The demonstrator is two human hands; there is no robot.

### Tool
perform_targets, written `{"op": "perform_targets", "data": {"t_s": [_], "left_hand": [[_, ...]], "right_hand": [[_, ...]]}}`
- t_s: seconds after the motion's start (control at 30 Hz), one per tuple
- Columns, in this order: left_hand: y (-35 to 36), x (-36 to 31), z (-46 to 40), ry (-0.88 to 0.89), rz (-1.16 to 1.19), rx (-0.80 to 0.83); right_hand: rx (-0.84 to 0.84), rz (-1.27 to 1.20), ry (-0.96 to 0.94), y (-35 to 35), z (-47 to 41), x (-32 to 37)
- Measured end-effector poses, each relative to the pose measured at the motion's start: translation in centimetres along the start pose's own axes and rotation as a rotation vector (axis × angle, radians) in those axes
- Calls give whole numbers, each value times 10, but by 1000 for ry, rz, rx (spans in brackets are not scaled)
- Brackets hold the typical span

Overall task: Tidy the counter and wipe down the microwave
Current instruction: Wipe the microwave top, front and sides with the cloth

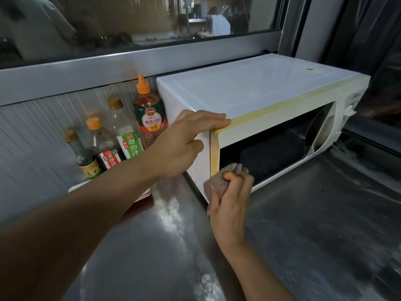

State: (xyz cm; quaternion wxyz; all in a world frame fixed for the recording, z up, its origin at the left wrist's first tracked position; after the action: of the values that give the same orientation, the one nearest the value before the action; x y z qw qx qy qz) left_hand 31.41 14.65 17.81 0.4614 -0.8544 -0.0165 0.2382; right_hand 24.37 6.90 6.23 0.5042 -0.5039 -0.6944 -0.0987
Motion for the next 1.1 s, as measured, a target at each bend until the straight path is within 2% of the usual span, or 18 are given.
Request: {"op": "perform_targets", "data": {"t_s": [0.17, 0.4, 0.47, 0.6, 0.73, 0.93, 1.1], "left_hand": [[0, -2, 2, 0, 5, 51], [3, -1, 3, 12, -9, 24], [4, 0, 4, 3, -12, 13], [5, 1, 5, -17, 7, -12], [4, -5, 5, -14, -3, -46], [2, -11, 2, -26, -70, -36], [-2, -15, -5, -27, -119, -34]], "right_hand": [[-54, -112, -3, -22, -25, 33], [-152, -152, -15, -13, -18, 21], [-119, -121, 13, -1, -6, 3], [61, -13, 136, 30, 25, -52], [140, 104, 66, 42, 35, -71], [234, 135, 62, 33, 30, -63], [116, -2, -14, -4, -7, -4]]}}
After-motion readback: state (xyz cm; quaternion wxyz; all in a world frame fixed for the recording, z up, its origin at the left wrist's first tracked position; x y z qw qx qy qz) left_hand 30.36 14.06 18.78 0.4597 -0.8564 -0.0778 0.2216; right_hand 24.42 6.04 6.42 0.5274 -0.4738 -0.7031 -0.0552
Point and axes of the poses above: each hand's wrist, its own z-axis away from the middle knuckle, its own y-axis out of the palm, x = y × z, the point moved 9 cm from there along -z, towards the middle knuckle, and after that the axes turned 13 degrees about y, right-handed, at the moved point
